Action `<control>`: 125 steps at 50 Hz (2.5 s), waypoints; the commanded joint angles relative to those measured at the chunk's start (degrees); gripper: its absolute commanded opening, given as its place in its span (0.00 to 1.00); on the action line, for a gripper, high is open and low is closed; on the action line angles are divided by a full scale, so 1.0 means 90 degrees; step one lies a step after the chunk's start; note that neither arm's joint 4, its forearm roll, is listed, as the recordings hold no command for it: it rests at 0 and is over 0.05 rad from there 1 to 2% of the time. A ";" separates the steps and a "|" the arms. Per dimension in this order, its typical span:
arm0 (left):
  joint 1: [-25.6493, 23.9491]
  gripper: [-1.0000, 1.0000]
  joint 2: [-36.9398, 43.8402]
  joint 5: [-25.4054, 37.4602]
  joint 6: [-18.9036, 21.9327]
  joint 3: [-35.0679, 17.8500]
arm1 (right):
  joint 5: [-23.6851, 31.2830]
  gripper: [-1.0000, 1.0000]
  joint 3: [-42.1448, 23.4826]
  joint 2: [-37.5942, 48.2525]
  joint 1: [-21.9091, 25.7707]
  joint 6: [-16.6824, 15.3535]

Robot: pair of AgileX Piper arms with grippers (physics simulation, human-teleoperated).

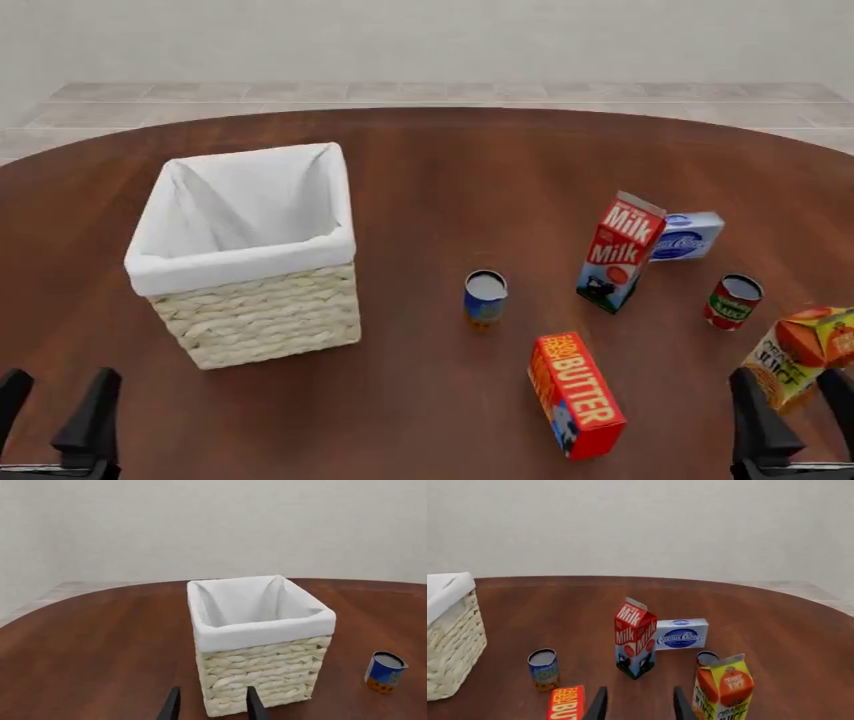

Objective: Pick up the tomato sauce, and put it in the basket.

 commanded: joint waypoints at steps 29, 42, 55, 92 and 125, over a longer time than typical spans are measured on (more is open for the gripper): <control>-0.0087 1.00 0.0048 -0.0040 0.0019 0.0008 | 0.0085 1.00 -0.0020 -0.0112 0.0054 0.0041; -0.0086 1.00 0.0011 0.0057 0.0004 -0.0036 | 0.1122 1.00 -0.1503 0.0385 0.0336 0.0399; -0.0088 1.00 0.0007 0.0030 0.0018 -0.0014 | 0.2267 1.00 -0.3122 0.1520 0.0914 0.0031; -0.0086 1.00 0.0055 -0.0049 0.0037 0.0002 | 0.4698 1.00 -0.7036 0.4781 0.0286 -0.0709; -0.0087 1.00 0.0076 -0.0028 0.0039 -0.0043 | 0.6441 1.00 -0.8963 0.6949 -0.1248 -0.0804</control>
